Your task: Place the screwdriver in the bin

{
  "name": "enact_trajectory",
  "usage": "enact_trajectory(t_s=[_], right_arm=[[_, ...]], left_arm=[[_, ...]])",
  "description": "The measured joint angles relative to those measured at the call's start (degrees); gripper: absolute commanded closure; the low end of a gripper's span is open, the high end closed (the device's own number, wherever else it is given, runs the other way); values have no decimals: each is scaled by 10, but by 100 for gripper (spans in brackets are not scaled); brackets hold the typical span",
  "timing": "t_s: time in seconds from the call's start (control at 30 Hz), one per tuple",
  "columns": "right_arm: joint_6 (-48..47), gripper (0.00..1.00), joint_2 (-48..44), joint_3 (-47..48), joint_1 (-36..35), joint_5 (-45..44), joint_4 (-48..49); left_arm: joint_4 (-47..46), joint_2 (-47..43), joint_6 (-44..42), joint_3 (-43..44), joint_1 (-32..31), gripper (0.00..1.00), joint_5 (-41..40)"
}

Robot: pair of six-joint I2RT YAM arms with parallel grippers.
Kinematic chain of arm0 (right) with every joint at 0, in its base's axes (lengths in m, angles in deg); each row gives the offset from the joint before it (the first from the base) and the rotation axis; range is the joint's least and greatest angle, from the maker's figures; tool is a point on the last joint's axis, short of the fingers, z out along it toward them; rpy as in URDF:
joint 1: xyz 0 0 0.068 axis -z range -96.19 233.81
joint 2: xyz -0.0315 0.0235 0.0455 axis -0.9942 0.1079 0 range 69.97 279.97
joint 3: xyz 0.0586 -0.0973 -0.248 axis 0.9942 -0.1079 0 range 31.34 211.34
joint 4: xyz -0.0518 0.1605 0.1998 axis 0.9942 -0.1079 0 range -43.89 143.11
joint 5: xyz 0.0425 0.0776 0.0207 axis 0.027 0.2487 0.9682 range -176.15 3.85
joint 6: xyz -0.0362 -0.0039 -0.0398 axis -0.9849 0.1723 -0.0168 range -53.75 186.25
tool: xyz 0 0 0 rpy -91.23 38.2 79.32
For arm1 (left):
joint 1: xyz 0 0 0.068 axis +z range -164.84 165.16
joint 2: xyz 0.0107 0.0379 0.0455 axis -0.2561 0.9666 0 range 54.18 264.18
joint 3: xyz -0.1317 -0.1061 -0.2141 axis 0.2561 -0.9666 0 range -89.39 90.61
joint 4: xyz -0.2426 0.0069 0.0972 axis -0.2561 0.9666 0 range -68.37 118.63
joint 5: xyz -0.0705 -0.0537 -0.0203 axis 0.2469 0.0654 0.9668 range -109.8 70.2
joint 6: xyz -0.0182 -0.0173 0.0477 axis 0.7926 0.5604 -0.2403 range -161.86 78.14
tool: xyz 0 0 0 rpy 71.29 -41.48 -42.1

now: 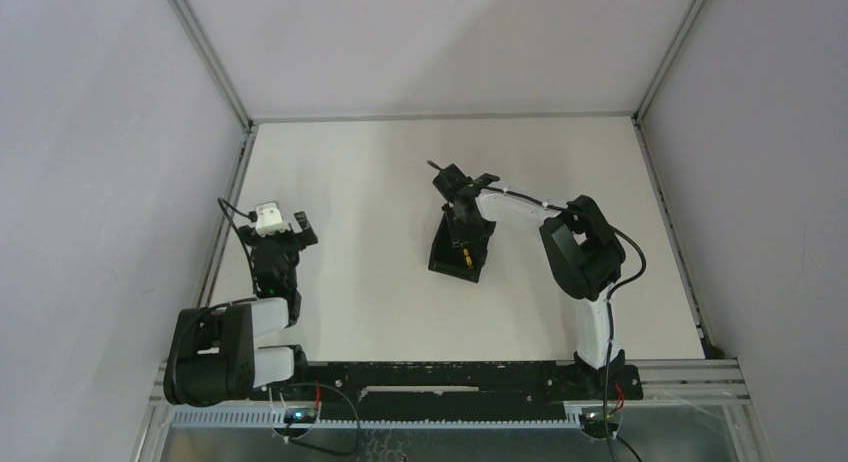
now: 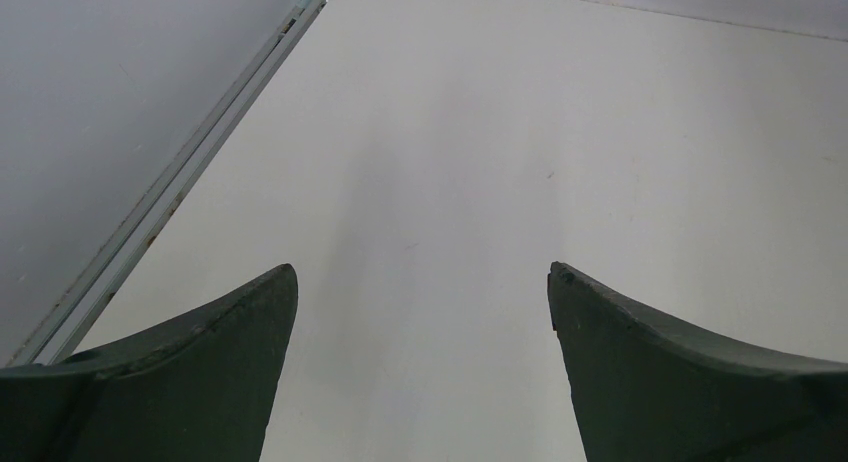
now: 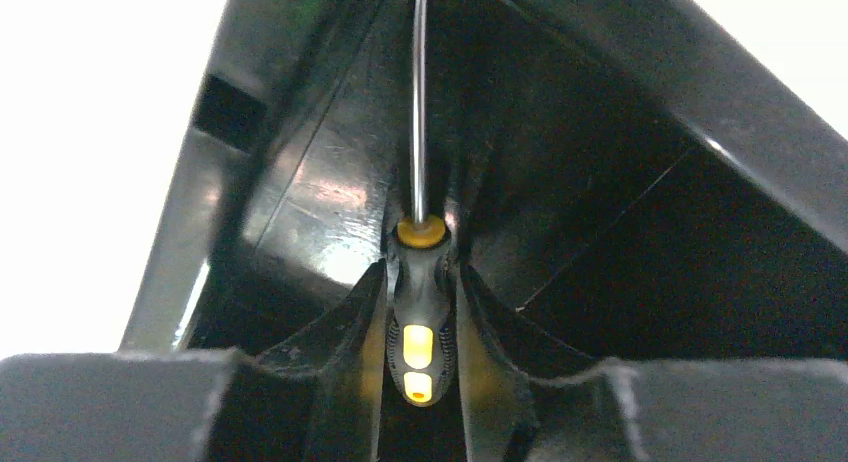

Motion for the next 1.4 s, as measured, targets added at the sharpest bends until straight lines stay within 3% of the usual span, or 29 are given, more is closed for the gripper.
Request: enact_trajectory(t_s=[0.2, 0.3, 0.33, 0.37, 0.6, 0.8, 1.03, 1.4], right_arm=[[3, 43, -8, 8, -4, -12, -5], [8, 23, -42, 9, -8, -23, -14], [10, 7, -61, 9, -10, -28, -14], [11, 1, -87, 9, -11, -32, -15], [12, 0, -294, -38, -12, -40, 49], [3, 0, -503, -219, 11, -44, 144], [12, 0, -699, -437, 97, -48, 209], [88, 0, -902, -654, 175, -65, 216]], left_arm=[[0, 0, 0, 0, 0, 0, 0], [0, 0, 0, 0, 0, 0, 0], [0, 0, 0, 0, 0, 0, 0], [0, 0, 0, 0, 0, 0, 0], [0, 0, 0, 0, 0, 0, 0], [0, 0, 0, 0, 0, 0, 0], [0, 0, 0, 0, 0, 0, 0], [0, 0, 0, 0, 0, 0, 0]])
